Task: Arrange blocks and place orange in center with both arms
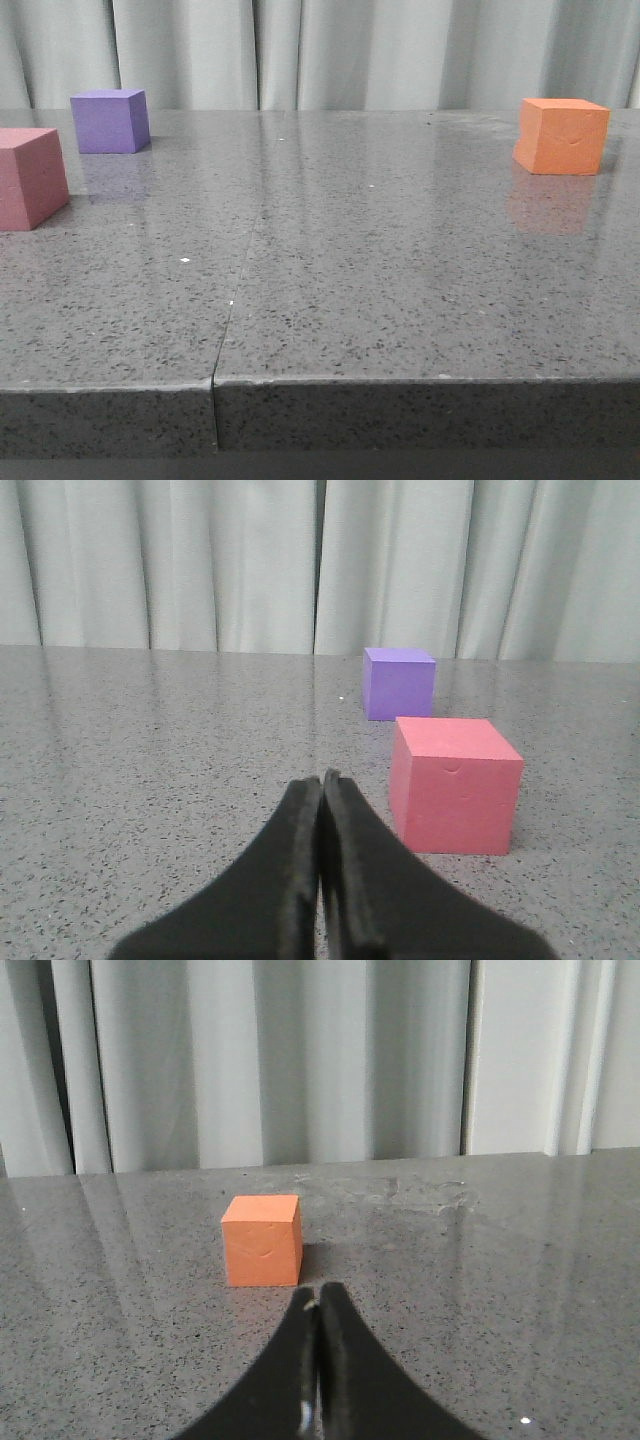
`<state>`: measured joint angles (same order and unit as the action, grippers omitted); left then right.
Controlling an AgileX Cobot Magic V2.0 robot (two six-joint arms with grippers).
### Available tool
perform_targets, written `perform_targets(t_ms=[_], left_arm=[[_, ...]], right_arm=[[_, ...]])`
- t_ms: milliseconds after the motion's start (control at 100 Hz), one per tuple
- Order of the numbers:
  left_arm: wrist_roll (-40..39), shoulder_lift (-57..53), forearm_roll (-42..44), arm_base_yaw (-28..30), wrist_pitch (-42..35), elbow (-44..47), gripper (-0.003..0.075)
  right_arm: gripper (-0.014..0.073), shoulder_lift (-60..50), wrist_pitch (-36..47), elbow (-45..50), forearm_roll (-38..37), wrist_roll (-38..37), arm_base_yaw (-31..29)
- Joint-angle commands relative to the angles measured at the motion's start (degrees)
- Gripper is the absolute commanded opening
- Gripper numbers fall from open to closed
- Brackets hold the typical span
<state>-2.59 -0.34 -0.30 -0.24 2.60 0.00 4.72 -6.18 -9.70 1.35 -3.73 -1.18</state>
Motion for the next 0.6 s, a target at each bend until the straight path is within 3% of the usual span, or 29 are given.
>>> perform_targets(t_ms=[0,590], left_arm=[[-0.1,-1.6,-0.3,0.1,-4.7,2.3,-0.0020],[-0.1,-1.6,-0.3,0.1,-4.7,2.3,-0.0020]], right_arm=[[-0.0067,4.4,2.2,-4.9,-0.5,0.3,-0.3],[-0.0057,37.5,-13.9,-30.8,-0.4,0.3,-0.1]])
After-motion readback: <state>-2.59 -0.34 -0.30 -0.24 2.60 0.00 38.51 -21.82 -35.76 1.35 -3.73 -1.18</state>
